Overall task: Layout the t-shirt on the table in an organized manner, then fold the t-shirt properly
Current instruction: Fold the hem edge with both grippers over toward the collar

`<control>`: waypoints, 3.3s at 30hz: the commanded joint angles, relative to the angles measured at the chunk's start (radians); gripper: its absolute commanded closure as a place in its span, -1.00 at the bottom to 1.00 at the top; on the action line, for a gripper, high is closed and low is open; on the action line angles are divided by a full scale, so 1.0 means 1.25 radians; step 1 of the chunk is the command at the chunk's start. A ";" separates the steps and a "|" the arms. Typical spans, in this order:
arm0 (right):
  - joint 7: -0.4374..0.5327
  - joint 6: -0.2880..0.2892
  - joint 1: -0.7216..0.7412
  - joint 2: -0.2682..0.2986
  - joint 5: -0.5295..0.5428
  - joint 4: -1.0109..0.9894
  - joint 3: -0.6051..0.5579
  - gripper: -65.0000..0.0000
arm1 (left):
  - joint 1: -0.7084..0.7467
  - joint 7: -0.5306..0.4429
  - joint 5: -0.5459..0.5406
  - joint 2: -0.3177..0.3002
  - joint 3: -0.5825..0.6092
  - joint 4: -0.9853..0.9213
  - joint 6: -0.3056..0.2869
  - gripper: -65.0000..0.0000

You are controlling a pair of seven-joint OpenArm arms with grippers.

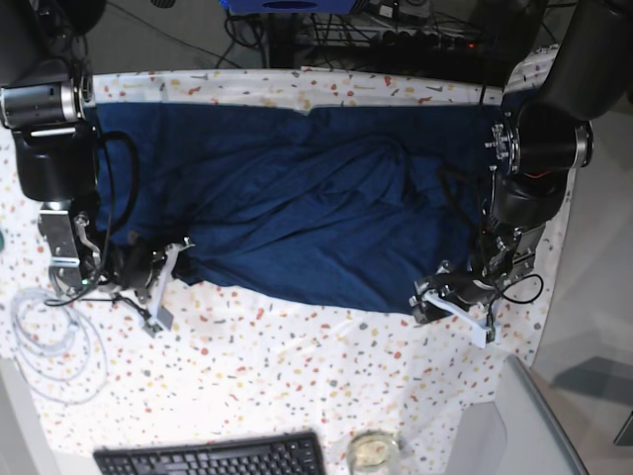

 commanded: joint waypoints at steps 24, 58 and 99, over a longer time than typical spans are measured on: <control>0.086 0.007 -0.092 0.053 0.010 0.186 0.000 1.00 | 0.195 0.138 0.002 -0.024 -0.009 0.448 0.006 1.00; 0.083 0.004 -0.417 0.099 0.010 0.545 0.010 1.00 | 0.626 0.201 0.001 -0.031 -0.188 0.954 -0.052 1.00; 0.082 -0.001 -0.516 0.098 0.010 0.572 0.040 1.00 | 0.829 0.196 0.007 -0.035 -0.191 1.081 -0.047 1.00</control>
